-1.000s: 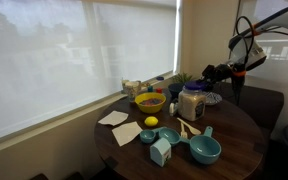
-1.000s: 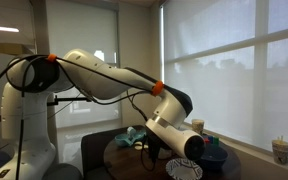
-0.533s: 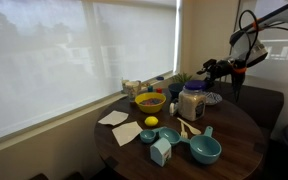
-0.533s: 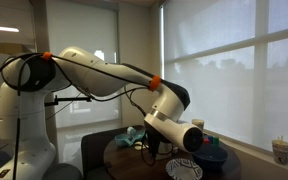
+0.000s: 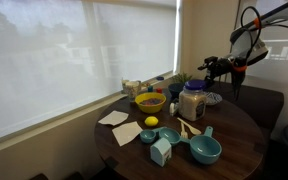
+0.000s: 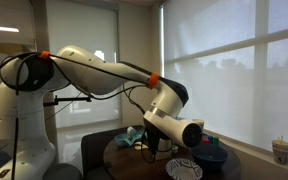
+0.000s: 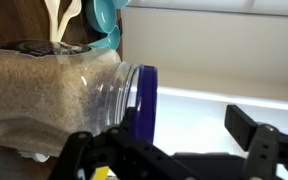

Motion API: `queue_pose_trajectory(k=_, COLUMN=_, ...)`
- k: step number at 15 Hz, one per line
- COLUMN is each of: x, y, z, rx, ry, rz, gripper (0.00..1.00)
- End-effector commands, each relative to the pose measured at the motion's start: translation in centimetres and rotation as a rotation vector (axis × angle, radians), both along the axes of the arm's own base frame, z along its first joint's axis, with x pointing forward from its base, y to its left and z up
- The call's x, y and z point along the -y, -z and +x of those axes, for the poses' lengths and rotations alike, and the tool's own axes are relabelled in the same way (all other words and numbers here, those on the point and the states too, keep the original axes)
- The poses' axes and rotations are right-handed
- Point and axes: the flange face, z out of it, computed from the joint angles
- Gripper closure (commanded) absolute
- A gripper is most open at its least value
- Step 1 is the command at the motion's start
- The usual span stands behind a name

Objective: Place the blue lid on top of the jar

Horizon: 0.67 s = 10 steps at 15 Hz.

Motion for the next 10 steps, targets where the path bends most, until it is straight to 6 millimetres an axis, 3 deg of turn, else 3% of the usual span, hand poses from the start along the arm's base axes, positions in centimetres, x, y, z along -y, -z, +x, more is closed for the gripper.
queue_pose_trajectory(k=1, x=0.0, y=0.2, z=0.0, rx=-0.005, ry=-0.008, rz=-0.029, gripper=0.07)
queue_pose_trajectory(k=6, x=-0.4, y=-0.4, z=0.0, rx=0.003, ry=-0.018, rz=-0.03, gripper=0.0)
queue_pose_trajectory(k=10, x=-0.5, y=-0.8, z=-0.2, rx=0.005, ry=-0.022, rz=-0.034, gripper=0.0)
